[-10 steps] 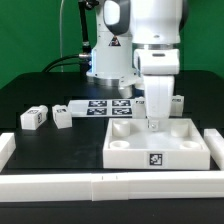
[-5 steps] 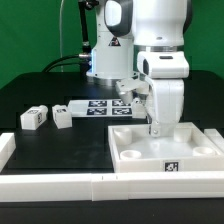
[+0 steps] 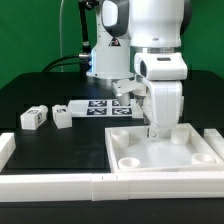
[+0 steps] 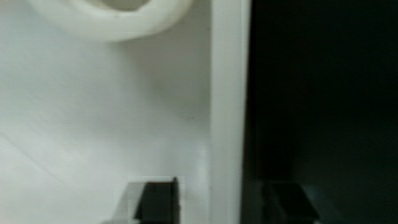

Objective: Assemble one leg

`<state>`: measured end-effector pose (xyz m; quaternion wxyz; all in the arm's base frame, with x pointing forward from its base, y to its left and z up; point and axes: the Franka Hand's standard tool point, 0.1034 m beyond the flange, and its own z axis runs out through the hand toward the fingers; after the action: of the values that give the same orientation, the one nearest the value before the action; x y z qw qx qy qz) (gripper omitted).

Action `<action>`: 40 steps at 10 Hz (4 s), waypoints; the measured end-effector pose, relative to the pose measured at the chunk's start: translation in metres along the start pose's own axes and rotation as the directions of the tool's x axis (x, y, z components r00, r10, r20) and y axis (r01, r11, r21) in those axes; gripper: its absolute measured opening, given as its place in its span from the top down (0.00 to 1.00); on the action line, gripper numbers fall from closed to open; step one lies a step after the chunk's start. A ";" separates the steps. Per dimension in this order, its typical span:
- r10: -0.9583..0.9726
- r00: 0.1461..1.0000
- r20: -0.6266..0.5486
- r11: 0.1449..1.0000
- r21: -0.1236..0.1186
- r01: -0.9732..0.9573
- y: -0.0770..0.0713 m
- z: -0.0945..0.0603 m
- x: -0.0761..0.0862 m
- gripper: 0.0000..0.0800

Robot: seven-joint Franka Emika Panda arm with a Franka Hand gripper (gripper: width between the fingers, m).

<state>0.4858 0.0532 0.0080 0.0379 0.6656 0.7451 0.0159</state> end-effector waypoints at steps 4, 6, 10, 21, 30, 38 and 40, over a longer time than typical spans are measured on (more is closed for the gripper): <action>0.000 1.000 0.000 1.000 0.000 0.000 0.000 0.000 0.000 0.23; 0.000 1.000 0.000 1.000 0.000 0.000 0.000 0.000 0.000 0.20; 0.000 1.000 0.000 1.000 0.000 0.000 0.000 0.000 0.000 0.19; 0.419 0.907 -0.030 0.907 -0.037 -0.420 -0.023 -0.046 0.011 0.19; 0.984 -0.167 -0.067 -0.162 0.079 -0.984 -0.056 -0.042 0.021 0.19; 0.954 -0.301 -0.001 -0.299 0.094 -0.950 -0.086 -0.037 0.067 0.19; 0.943 -0.247 0.224 -0.271 0.080 -0.959 -0.088 -0.041 0.072 0.19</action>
Offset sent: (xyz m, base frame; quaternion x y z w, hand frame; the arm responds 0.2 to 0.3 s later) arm 0.0000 0.0000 0.0000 0.0000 0.0000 0.0000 1.0000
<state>0.3869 0.1160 0.0402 -0.0384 0.9940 -0.0756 -0.0698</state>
